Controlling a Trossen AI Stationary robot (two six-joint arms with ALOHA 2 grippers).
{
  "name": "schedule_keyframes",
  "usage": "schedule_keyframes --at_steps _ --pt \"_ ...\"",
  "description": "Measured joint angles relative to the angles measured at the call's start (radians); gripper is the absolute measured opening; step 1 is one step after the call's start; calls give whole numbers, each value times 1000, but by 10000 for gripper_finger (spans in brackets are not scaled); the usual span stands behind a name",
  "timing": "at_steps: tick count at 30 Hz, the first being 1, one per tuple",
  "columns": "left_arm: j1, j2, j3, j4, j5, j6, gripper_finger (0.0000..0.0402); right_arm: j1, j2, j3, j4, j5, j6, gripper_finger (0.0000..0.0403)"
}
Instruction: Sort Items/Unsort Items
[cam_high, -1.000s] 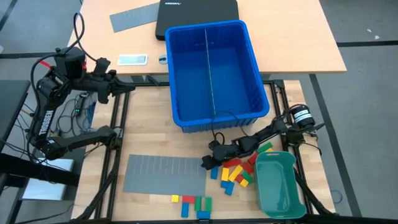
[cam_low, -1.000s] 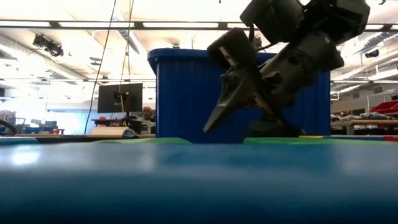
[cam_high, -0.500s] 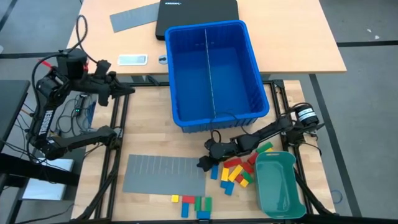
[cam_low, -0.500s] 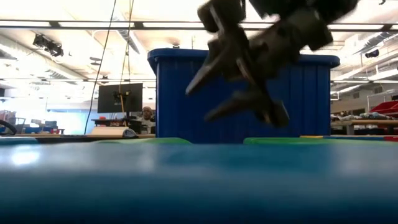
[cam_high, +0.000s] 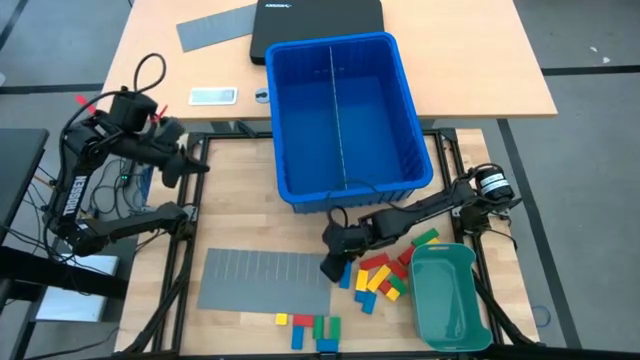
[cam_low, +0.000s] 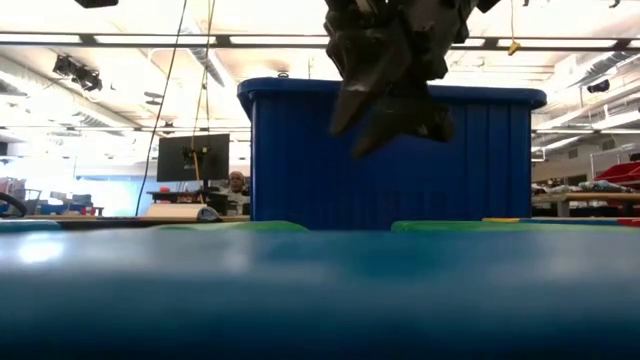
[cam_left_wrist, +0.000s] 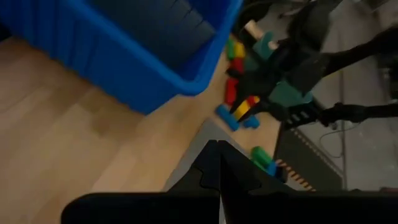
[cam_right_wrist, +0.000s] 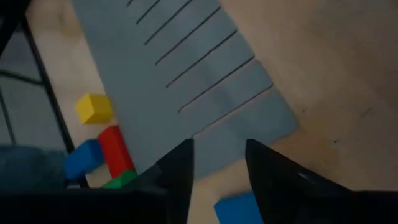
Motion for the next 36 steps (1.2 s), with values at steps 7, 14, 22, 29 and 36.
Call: schedule_keyframes --at_steps 7,14,22,29,36 --pt "-6 -8 -10 -40 -21 -15 1 -12 2 -6 -18 -21 23 58" --pt "-53 -76 -174 -45 8 -47 1 -20 -5 -9 -44 -46 21 26" --pt "-116 -219 -409 -16 13 -171 1 -4 -46 -10 -46 -72 2 9" --pt "-167 -273 -520 176 17 -245 1 -51 -46 -10 -40 -108 -60 27" --pt "-252 -270 -602 511 4 -221 0 -92 -46 -10 4 -137 -121 57"
